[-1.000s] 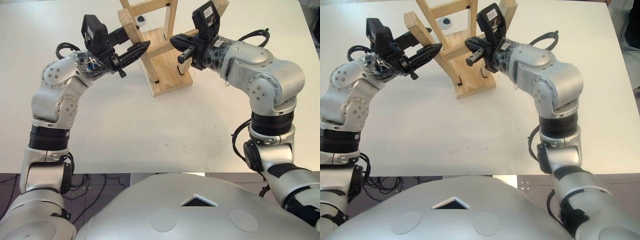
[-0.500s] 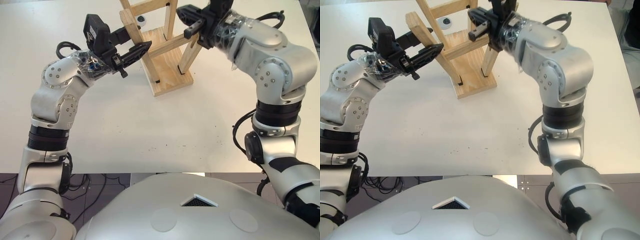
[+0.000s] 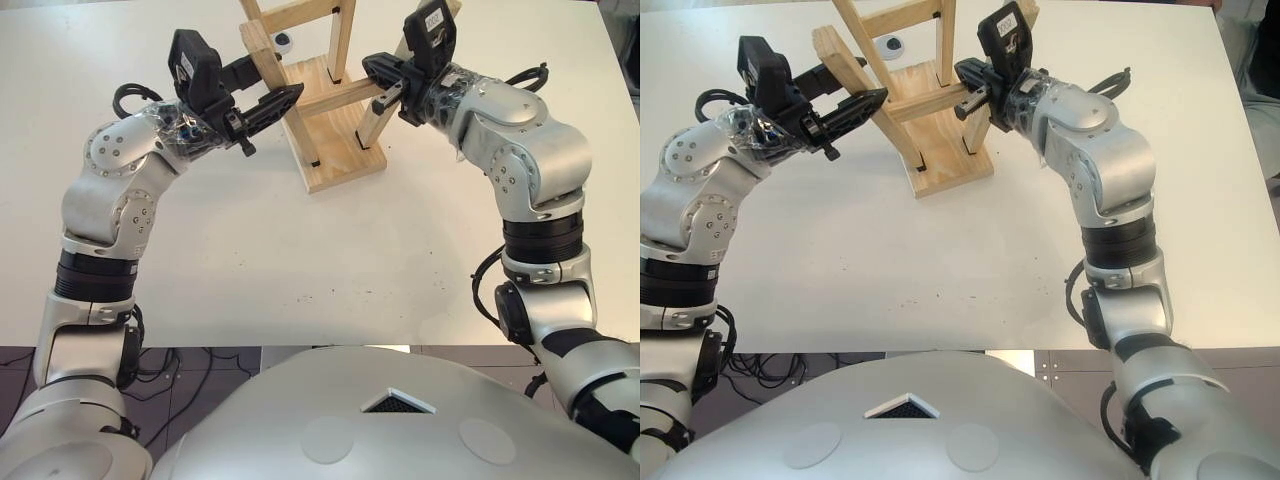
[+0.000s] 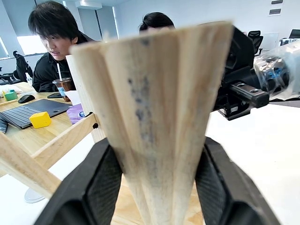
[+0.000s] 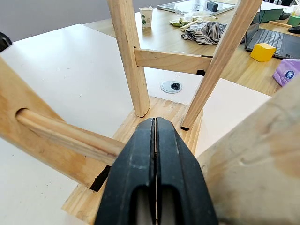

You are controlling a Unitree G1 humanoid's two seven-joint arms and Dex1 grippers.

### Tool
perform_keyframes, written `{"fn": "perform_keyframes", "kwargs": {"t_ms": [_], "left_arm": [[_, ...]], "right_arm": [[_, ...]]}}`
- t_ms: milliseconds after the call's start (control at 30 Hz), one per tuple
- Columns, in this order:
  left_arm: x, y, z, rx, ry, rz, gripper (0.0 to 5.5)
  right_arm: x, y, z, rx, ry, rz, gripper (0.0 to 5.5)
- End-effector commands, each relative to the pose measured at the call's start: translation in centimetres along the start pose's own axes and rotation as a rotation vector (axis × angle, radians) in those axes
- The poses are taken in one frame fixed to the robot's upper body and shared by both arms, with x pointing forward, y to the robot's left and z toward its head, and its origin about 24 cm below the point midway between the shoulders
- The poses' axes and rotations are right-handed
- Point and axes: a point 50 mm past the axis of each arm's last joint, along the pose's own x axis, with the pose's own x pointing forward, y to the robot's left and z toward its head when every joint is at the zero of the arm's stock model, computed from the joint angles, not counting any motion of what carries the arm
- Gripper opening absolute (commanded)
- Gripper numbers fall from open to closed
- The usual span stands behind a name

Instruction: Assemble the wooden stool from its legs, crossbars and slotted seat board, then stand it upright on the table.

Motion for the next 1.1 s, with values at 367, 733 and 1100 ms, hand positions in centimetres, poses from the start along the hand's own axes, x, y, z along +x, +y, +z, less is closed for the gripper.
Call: {"fn": "perform_keyframes", "kwargs": {"t_ms": [367,733,1100], "left_arm": [[-3.1,-2.7,-11.0,-0.254,0.596,0.034,2.10],[-3.0,-2.4,-11.0,-0.251,0.605,0.027,2.10],[-3.6,-2.2,-10.9,-0.251,0.644,0.007,2.10]], "right_arm": [[-3.7,-5.7,14.5,0.648,-0.525,0.182,0.00],[-2.5,-12.4,5.7,0.235,-0.155,-0.391,0.00],[-3.6,-5.4,15.0,0.137,-0.673,-0.091,0.00]]}}
